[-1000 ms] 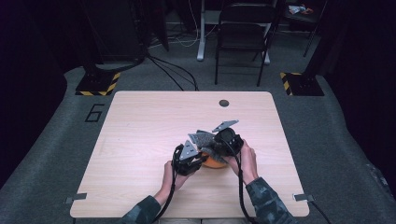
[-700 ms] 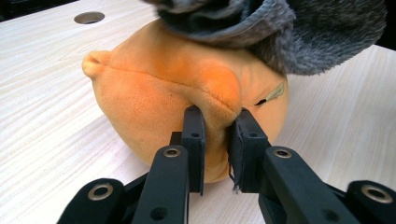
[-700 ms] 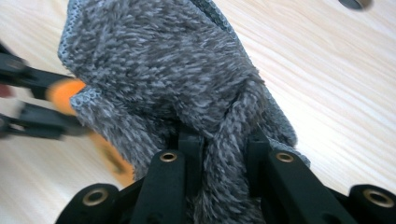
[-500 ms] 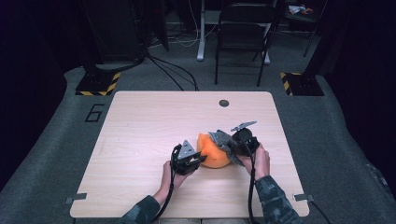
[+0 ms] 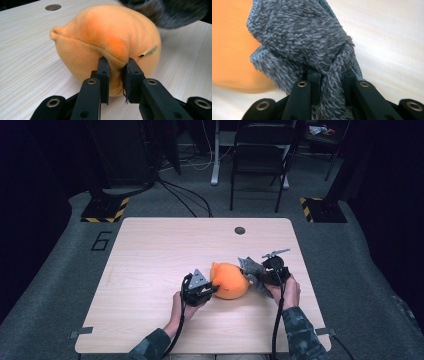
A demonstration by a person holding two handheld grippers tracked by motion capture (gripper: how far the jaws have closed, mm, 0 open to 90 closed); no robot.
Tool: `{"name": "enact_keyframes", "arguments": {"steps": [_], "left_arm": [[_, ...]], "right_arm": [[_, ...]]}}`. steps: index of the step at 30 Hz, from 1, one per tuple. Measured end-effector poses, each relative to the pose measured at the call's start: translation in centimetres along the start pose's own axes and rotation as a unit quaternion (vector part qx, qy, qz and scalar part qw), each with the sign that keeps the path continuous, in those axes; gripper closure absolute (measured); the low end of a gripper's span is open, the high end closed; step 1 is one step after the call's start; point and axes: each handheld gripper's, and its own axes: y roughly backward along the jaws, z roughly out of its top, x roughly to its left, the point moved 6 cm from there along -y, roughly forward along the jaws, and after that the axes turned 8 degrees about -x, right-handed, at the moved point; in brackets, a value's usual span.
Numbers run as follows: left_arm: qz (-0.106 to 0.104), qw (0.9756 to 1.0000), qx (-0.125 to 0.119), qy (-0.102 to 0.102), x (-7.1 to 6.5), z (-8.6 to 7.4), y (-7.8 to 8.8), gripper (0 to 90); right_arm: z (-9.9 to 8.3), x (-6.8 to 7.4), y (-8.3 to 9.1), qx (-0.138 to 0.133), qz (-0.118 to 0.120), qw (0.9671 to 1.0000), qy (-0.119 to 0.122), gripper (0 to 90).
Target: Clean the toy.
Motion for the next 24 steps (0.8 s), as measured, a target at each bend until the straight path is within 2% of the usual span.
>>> {"name": "enact_keyframes", "arguments": {"steps": [1,2,3,4,5,6,8,10,11,12,13,14,16,19,20,23,24], "left_arm": [[-0.001,1.0,-0.001,0.001,0.1,0.0,0.0,76.8],[-0.001,1.0,-0.001,0.001,0.1,0.0,0.0,76.6],[0.001,1.0,-0.002,0.002,0.1,0.0,0.0,76.6],[0.0,1.0,-0.001,0.0,0.1,0.0,0.0,75.9],[0.004,1.0,0.002,-0.006,0.0,0.0,0.0,75.9],[0.004,1.0,0.004,-0.007,0.1,0.0,0.0,71.7],[0.006,0.9999,0.009,-0.01,0.1,-0.1,0.3,61.7],[0.01,0.9993,0.022,-0.029,-0.1,-0.3,0.5,51.3],[0.019,0.9983,0.029,-0.046,-0.1,-0.4,0.5,47.1],[0.018,0.9977,0.033,-0.057,-0.2,-0.6,0.4,44.1],[0.011,0.9976,0.035,-0.059,-0.3,-0.8,0.2,43.4],[0.014,0.9972,0.039,-0.062,-0.3,-0.8,0.0,43.3],[0.014,0.9965,0.037,-0.074,-0.4,-0.9,-0.6,49.9],[0.016,0.997,0.029,-0.07,-0.6,-0.9,-0.9,68.0],[0.023,0.9972,0.024,-0.067,-0.7,-0.8,-1.0,72.4],[0.027,0.9969,0.025,-0.07,-0.9,-0.7,-0.9,77.3],[0.026,0.9969,0.026,-0.069,-0.9,-0.6,-0.9,79.2]], "right_arm": [[0.6,0.7,0.6,-0.01,0.013,0.9998,0.004,75.5],[0.6,0.7,0.6,-0.01,0.013,0.9998,0.004,75.5],[1.0,1.6,1.1,-0.018,0.03,0.9994,0.009,75.4],[1.4,3.7,1.0,-0.019,0.052,0.998,0.032,75.4],[1.4,3.7,1.0,-0.019,0.052,0.998,0.032,75.4],[1.1,4.8,0.1,-0.003,0.04,0.9973,0.061,75.5],[1.0,4.8,-0.5,-0.003,0.035,0.9973,0.065,75.5],[1.0,4.6,-0.5,-0.004,0.041,0.9977,0.054,75.5],[0.9,4.3,-0.5,-0.004,0.038,0.9977,0.055,75.5],[0.9,4.4,-0.5,-0.004,0.043,0.9978,0.05,75.5],[0.9,4.2,-0.6,-0.006,0.04,0.9978,0.052,75.5],[0.9,4.3,-0.7,-0.006,0.042,0.9978,0.052,75.5],[0.9,4.3,-0.8,-0.007,0.041,0.9977,0.053,75.5],[0.9,4.2,-0.9,-0.006,0.036,0.9978,0.055,75.5],[0.9,4.1,-0.8,-0.006,0.035,0.9981,0.05,75.5],[1.0,4.0,-0.5,-0.008,0.038,0.998,0.051,75.5],[1.4,4.1,0.1,-0.012,0.036,0.9977,0.056,75.5]]}}
